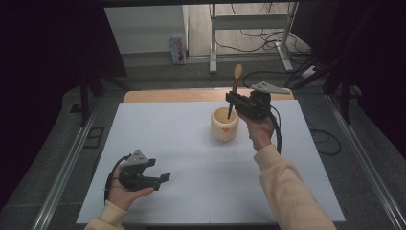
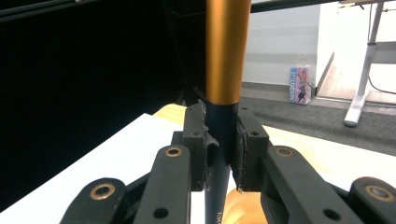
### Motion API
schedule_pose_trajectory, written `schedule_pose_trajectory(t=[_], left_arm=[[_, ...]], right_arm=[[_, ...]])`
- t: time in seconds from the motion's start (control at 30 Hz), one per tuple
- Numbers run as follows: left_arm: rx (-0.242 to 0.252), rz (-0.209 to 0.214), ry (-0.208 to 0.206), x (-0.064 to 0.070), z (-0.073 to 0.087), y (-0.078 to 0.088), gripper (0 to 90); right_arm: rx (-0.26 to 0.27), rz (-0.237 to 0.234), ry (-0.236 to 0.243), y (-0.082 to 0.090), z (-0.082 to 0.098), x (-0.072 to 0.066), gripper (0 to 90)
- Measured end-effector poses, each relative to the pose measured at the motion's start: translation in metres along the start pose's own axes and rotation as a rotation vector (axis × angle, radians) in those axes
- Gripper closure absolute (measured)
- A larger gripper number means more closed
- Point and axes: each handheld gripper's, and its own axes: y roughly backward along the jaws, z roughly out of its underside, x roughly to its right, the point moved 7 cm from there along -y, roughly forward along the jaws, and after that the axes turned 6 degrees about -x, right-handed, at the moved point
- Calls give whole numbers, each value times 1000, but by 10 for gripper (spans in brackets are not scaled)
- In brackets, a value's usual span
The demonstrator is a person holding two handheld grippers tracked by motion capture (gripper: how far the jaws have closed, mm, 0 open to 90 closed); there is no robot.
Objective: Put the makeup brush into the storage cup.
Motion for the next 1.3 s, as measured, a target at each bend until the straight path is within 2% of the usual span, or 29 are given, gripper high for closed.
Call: schedule_pose_trajectory(t=[0.2, 0.43, 0.9, 1.3], left_arm=[[-1, -1, -1, 0, 0, 0, 198], [-6, -2, 0, -1, 1, 0, 198], [-10, 0, 3, -3, 2, -1, 199], [-9, 0, 4, -4, 3, 0, 199]], right_arm=[[-6, 19, -3, -10, -3, 10, 779], [-9, 25, 9, -18, -3, 15, 779], [-7, 52, -4, -39, 5, 30, 777], [-19, 69, -8, -46, 11, 39, 777]])
